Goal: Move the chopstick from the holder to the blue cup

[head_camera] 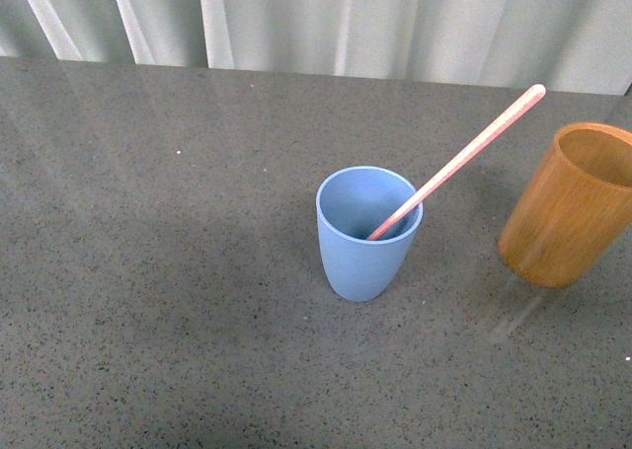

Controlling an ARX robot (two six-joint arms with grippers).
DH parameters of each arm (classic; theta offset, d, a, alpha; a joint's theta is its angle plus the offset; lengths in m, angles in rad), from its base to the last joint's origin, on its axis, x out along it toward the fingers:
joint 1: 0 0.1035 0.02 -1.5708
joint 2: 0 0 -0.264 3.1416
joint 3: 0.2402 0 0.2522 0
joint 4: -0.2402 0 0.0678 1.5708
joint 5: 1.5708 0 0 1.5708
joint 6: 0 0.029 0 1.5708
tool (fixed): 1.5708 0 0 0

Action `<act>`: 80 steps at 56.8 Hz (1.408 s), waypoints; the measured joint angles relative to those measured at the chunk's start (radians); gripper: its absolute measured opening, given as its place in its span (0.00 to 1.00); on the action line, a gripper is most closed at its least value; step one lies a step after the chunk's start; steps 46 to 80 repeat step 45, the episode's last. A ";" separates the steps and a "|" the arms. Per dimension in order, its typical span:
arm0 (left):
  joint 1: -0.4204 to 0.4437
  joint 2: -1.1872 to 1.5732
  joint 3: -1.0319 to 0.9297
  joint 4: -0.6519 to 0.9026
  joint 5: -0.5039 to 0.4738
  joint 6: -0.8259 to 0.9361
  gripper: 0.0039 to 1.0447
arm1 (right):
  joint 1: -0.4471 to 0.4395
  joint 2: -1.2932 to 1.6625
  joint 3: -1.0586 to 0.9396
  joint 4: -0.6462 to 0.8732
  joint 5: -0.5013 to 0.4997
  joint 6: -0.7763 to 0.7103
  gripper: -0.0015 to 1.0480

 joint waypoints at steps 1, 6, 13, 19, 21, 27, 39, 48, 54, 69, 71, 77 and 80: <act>0.000 0.000 0.000 0.000 0.000 0.000 0.40 | 0.000 0.000 0.000 0.000 0.000 0.000 0.39; 0.000 0.000 0.000 0.000 0.000 0.000 0.55 | 0.000 0.000 0.000 0.000 0.000 0.000 0.52; 0.000 0.000 0.000 0.000 0.000 0.000 0.74 | 0.000 0.000 0.000 0.000 0.000 0.000 0.72; 0.000 0.000 0.000 0.000 0.000 0.000 0.91 | 0.000 0.000 0.000 0.000 0.000 0.000 0.89; 0.000 0.000 0.000 0.000 0.000 0.001 0.95 | 0.000 0.000 0.000 0.000 0.000 0.001 0.92; 0.000 0.000 0.000 0.000 0.000 0.001 0.94 | 0.000 0.000 0.000 0.000 0.000 0.000 0.90; 0.000 0.000 0.000 0.000 0.000 0.001 0.94 | 0.000 0.000 0.000 0.000 0.000 0.000 0.90; 0.000 0.000 0.000 0.000 0.000 0.001 0.94 | 0.000 0.000 0.000 0.000 0.000 0.000 0.90; 0.000 0.000 0.000 0.000 0.000 0.001 0.94 | 0.000 0.000 0.000 0.000 0.000 0.000 0.90; 0.000 0.000 0.000 0.000 0.000 0.001 0.94 | 0.000 0.000 0.000 0.000 0.000 0.000 0.90; 0.000 0.000 0.000 0.000 0.000 0.001 0.94 | 0.000 0.000 0.000 0.000 0.000 0.000 0.90; 0.000 0.000 0.000 0.000 0.000 0.001 0.94 | 0.000 0.000 0.000 0.000 0.000 0.000 0.90; 0.000 0.000 0.000 0.000 0.000 0.001 0.94 | 0.000 0.000 0.000 0.000 0.000 0.000 0.90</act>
